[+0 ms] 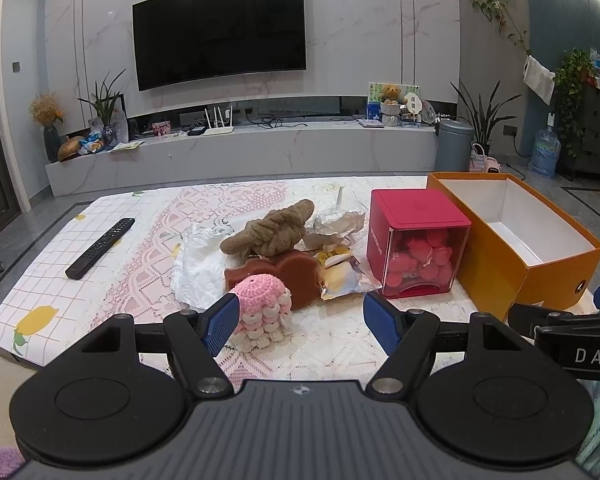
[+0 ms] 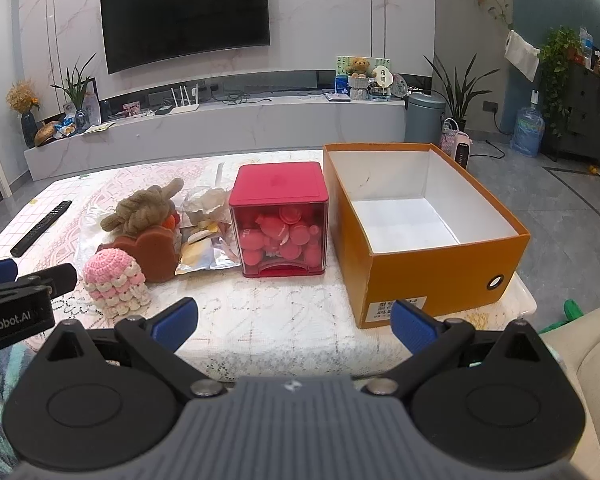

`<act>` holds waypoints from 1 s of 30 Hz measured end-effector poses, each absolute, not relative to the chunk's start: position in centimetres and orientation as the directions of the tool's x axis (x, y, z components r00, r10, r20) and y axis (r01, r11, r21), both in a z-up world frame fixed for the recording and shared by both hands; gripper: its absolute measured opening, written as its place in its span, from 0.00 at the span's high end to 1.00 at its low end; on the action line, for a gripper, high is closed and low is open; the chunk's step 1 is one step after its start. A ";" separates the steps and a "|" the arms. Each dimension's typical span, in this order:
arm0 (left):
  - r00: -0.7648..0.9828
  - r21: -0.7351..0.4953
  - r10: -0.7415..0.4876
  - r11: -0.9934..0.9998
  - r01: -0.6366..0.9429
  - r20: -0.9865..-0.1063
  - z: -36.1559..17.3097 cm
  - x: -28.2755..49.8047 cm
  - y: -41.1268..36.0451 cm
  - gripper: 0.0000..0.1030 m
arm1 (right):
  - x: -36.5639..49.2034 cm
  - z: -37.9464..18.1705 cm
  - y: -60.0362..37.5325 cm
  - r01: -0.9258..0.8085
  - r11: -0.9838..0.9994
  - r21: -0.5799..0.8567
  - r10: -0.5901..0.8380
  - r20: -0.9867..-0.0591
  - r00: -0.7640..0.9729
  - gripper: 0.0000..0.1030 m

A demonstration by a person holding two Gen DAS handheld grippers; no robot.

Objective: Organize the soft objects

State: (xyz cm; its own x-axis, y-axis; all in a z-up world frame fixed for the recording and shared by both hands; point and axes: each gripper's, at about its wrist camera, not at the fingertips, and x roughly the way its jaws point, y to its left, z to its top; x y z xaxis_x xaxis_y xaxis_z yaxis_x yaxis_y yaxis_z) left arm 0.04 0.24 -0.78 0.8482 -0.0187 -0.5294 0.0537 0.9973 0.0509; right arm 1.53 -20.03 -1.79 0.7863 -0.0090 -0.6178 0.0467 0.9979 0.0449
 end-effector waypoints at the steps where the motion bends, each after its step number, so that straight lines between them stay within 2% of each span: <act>1: 0.849 0.052 -0.017 0.997 0.053 -0.529 -0.8 0.1 0.2 0.19 | 1.5 -1.8 -20.0 0.046 0.998 0.046 -0.008 -0.617 0.787 0.03; 30: 0.846 0.049 -0.019 0.997 0.053 -0.532 -1.0 0.1 0.2 0.19 | 1.3 -1.8 -19.4 0.035 0.999 0.040 -0.002 -0.625 0.781 0.02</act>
